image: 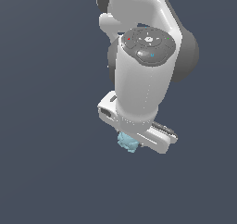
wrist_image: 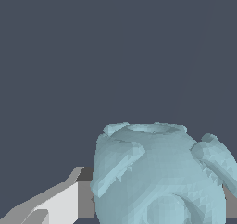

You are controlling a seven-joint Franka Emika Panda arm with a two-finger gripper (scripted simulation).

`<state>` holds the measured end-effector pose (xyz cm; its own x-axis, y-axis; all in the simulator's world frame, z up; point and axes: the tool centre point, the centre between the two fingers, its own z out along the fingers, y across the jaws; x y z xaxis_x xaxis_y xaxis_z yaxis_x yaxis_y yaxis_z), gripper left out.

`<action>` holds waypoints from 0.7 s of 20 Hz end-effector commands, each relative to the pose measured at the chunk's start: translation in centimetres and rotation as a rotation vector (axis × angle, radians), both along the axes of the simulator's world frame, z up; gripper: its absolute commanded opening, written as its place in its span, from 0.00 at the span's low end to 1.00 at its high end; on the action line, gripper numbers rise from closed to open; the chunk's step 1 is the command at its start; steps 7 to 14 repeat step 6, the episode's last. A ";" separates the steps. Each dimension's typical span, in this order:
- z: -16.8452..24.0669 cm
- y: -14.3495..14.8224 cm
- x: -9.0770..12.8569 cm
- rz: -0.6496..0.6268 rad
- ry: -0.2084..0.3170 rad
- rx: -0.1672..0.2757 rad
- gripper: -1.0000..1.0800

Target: Pick up the object and move it to a goal position.

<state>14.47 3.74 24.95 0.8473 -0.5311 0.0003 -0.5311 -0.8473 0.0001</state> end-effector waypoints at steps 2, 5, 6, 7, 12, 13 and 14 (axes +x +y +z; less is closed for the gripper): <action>0.3 0.0 0.3 0.000 0.000 0.000 0.00; 0.4 0.0 0.3 0.000 0.000 0.000 0.00; 0.4 0.0 0.3 0.000 0.000 0.000 0.00; 0.4 0.0 0.3 0.000 0.000 0.000 0.00; 0.4 0.0 0.3 0.000 0.000 0.000 0.00; 0.4 0.0 0.3 0.000 0.000 0.000 0.00; 0.4 0.0 0.3 0.000 0.000 0.000 0.00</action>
